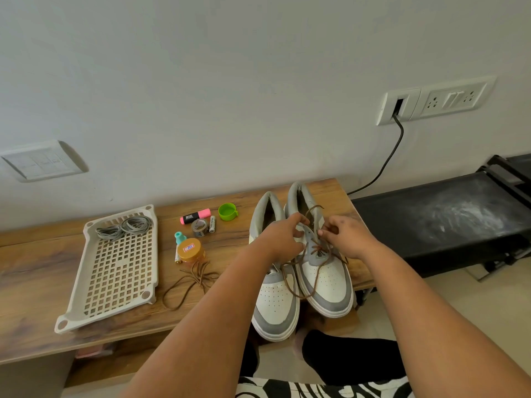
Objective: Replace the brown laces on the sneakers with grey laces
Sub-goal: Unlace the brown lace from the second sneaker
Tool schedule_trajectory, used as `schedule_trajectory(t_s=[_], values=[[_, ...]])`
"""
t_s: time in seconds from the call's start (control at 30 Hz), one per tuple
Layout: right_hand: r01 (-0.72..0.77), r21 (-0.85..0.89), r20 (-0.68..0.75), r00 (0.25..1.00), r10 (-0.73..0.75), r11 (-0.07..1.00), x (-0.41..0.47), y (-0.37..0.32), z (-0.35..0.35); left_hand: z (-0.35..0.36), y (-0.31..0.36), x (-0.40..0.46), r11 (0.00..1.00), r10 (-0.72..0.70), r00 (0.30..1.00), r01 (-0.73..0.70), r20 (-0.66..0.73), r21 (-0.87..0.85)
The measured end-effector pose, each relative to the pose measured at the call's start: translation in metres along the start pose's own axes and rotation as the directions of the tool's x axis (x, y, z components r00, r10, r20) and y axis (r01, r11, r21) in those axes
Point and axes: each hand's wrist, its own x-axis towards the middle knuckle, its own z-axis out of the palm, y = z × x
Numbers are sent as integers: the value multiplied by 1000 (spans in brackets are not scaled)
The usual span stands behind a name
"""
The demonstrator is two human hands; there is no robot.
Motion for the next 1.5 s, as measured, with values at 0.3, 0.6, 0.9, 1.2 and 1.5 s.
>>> schedule_trajectory(t_s=[0.3, 0.6, 0.9, 1.2, 1.5], values=[[-19, 42, -12, 1000, 20, 999, -5, 13, -13, -1, 0, 1, 1000, 5, 1000, -5, 4, -10], [-4, -81, 65, 998, 9, 997, -1, 10, -7, -1, -1, 0, 1000, 8, 1000, -7, 8, -17], [48, 111, -70, 997, -40, 993, -2, 7, -5, -1, 1, 1, 1000, 10, 1000, -10, 7, -13], [-46, -58, 74, 996, 50, 997, 1, 12, -3, 0, 0, 1, 1000, 14, 1000, -14, 4, -21], [14, 20, 1, 1000, -14, 1000, -3, 0, 4, 2, 0, 1, 1000, 25, 1000, -25, -8, 6]])
